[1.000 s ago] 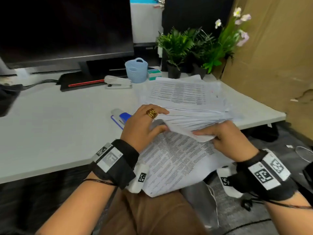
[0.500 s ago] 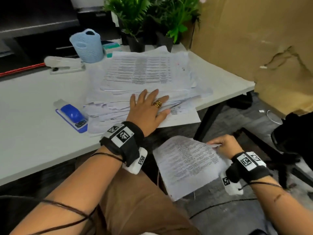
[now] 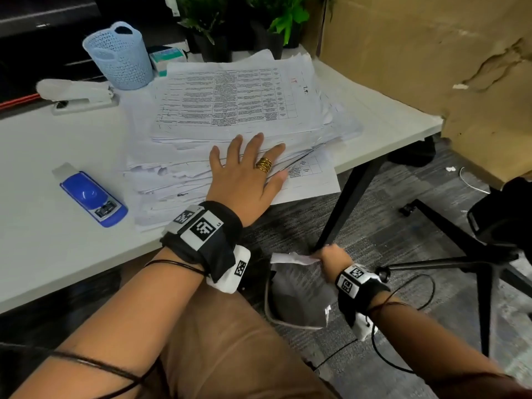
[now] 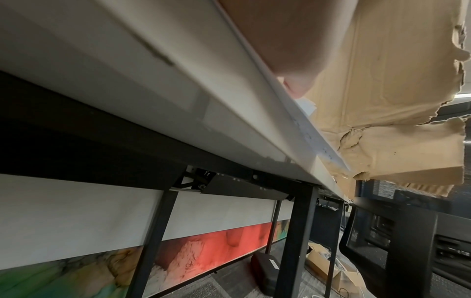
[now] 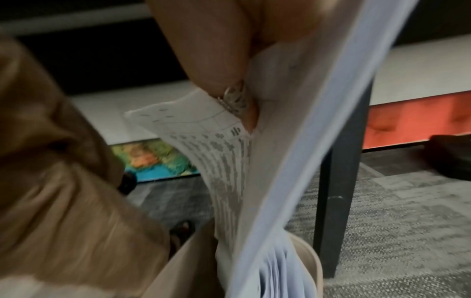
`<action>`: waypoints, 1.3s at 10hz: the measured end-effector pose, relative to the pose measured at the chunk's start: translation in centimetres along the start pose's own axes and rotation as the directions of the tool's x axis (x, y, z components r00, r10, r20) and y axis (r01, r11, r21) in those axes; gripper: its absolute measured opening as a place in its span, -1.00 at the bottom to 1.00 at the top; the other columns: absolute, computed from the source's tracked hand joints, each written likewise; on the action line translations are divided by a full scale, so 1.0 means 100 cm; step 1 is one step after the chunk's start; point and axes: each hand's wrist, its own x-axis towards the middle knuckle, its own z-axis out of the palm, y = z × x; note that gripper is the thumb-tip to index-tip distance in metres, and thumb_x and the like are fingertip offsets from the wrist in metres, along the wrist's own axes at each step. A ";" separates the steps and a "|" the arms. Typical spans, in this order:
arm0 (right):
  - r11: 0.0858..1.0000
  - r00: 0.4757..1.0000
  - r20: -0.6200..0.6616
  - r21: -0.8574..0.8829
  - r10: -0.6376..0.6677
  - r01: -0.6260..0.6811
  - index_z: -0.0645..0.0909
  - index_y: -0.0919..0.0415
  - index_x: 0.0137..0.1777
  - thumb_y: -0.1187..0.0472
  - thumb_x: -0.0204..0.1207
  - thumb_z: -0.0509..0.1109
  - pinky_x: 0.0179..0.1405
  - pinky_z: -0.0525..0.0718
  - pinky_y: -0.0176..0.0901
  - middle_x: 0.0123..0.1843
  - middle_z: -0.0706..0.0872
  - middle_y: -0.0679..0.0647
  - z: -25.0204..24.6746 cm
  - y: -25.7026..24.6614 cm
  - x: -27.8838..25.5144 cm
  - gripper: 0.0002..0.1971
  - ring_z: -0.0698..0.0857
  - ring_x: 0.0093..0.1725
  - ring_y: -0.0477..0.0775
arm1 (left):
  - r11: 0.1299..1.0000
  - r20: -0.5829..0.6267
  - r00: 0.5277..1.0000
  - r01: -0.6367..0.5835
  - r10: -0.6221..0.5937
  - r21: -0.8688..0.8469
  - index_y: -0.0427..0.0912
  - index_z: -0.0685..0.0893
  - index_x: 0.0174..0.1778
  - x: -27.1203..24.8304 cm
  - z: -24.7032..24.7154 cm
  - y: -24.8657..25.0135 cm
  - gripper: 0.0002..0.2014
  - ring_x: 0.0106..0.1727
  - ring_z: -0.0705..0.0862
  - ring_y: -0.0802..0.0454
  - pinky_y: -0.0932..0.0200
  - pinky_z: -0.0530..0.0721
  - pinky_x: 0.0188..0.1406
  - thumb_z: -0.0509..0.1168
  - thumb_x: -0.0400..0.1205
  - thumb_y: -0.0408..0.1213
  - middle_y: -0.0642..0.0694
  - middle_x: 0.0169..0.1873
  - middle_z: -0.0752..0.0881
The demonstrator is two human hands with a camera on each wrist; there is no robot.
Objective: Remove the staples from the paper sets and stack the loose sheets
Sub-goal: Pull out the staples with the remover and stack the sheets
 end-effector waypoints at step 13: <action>0.988 0.986 -0.064 -0.032 -0.156 0.154 0.66 0.15 -0.04 -0.14 0.36 0.10 -0.43 0.65 -0.02 0.00 0.72 0.18 0.032 -0.034 -0.012 -0.55 0.74 -0.22 0.21 | 0.998 0.006 1.000 0.012 -0.012 0.065 0.22 0.02 0.61 -0.001 0.002 0.001 -0.36 0.61 0.02 -0.20 -0.37 -0.03 0.48 -0.43 0.58 0.21 -0.05 0.63 0.08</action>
